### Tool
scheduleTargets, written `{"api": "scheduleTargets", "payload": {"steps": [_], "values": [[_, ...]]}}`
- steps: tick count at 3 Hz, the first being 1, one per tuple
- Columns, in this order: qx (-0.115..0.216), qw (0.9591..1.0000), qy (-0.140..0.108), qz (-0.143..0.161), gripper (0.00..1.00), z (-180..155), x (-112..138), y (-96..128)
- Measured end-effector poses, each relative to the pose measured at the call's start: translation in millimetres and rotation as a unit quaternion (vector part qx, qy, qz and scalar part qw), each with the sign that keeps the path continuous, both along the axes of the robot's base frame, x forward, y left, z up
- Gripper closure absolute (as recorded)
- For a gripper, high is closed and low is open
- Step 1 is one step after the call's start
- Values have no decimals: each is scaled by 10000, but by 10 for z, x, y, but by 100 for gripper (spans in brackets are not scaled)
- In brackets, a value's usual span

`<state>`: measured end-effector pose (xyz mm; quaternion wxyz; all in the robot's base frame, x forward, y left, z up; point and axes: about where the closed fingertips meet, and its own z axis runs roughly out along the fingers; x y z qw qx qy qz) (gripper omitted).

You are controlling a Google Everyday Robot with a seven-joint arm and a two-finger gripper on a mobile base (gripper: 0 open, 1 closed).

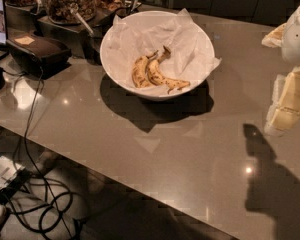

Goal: Pick banana from white bowl

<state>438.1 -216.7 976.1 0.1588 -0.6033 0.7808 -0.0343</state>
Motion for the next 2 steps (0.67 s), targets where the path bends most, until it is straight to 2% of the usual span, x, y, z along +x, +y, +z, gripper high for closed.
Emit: {"api": "scheduleTargets", "payload": {"steps": [1, 2], "values": [[0, 10000, 0, -2, 0, 0, 0, 0], [-2, 9998, -16, -202, 0, 19, 37, 9]]}}
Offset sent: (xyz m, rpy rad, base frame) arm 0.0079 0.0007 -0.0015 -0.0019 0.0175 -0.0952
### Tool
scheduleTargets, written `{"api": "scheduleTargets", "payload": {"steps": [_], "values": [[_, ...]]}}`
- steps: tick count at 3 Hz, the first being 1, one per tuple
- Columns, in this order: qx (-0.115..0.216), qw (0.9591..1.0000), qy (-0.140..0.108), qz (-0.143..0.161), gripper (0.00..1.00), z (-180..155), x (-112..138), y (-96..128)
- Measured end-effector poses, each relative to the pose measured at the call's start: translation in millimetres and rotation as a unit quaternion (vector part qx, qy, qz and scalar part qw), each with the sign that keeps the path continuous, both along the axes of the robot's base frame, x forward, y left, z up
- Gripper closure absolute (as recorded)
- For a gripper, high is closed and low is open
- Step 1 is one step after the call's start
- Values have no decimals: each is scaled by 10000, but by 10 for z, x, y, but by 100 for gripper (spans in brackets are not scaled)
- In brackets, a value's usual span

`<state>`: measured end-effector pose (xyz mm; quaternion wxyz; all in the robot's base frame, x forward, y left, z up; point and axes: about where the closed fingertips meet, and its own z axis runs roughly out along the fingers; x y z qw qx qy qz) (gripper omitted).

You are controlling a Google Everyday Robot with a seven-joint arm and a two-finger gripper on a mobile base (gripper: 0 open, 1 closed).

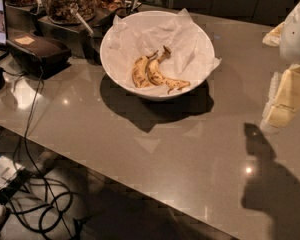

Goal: Pick banana from white bowl

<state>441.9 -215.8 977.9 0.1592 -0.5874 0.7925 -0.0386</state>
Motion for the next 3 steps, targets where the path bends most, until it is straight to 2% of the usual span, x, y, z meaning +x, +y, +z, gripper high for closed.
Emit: {"api": "scheduleTargets", "payload": {"steps": [1, 2, 3], "values": [[-145, 9987, 172, -464, 0, -58, 186, 38], [-272, 9964, 354, -716, 0, -90, 334, 230], [-226, 9967, 272, -733, 0, -68, 359, 253]]}}
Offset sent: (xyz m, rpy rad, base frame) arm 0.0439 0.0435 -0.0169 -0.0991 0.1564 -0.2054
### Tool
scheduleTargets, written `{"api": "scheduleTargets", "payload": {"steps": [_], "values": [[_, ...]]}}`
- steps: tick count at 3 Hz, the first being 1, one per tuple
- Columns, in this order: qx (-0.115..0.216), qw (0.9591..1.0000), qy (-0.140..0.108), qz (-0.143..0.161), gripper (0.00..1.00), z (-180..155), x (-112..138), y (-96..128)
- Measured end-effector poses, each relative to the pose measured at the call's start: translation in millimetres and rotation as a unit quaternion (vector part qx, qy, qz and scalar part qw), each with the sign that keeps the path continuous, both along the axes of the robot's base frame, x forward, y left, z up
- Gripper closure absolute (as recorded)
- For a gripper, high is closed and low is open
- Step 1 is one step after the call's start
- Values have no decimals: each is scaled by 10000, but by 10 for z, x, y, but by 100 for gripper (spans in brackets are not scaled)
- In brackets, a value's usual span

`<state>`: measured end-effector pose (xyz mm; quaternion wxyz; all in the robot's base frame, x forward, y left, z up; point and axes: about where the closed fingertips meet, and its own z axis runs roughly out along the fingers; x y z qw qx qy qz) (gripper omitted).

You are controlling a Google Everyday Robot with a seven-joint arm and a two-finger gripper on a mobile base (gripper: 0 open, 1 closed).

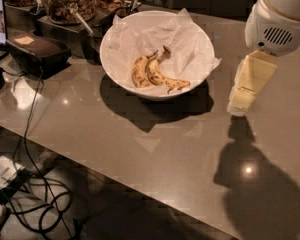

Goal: Pick banana from white bowl

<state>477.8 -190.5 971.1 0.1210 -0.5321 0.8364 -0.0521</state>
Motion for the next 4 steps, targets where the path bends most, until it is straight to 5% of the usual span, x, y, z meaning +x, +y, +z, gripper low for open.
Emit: {"api": "scheduleTargets", "payload": {"steps": [1, 3, 4], "values": [[299, 9993, 32, -200, 0, 17, 9, 105], [389, 9990, 191, -85, 0, 85, 139, 791], [438, 9990, 81, -78, 0, 114, 170, 810]]}}
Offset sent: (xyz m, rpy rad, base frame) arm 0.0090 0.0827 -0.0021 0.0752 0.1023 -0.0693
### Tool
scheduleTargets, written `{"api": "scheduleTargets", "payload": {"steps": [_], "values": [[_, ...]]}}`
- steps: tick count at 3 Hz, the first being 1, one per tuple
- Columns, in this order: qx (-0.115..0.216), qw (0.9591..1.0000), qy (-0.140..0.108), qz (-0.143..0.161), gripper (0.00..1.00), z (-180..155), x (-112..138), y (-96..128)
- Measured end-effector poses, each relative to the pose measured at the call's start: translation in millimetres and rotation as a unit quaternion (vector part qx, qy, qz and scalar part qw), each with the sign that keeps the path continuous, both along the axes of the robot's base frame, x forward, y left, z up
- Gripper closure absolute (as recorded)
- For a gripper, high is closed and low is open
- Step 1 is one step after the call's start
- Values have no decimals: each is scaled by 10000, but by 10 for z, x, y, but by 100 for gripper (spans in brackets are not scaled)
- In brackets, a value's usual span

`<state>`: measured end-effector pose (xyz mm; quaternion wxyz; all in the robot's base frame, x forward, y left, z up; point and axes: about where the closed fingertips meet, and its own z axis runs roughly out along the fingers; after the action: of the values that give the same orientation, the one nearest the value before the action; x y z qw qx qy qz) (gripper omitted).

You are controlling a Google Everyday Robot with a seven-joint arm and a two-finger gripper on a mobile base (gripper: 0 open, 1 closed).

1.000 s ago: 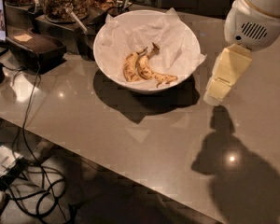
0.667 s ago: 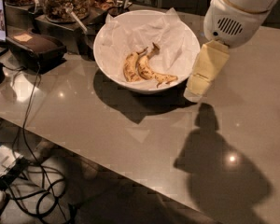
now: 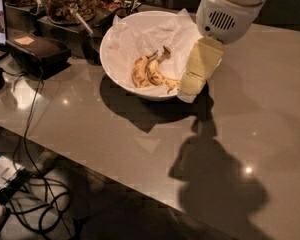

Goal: Pick banana from white bowl

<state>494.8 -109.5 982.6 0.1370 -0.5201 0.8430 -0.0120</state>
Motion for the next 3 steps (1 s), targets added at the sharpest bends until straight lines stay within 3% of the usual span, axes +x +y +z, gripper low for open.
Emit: {"api": "scheduleTargets", "payload": {"steps": [1, 2, 3], "values": [[0, 10000, 0, 0, 0, 0, 0, 0], [297, 9988, 376, -33, 0, -148, 569, 532], [380, 9990, 247, -18, 0, -125, 620, 575]]}}
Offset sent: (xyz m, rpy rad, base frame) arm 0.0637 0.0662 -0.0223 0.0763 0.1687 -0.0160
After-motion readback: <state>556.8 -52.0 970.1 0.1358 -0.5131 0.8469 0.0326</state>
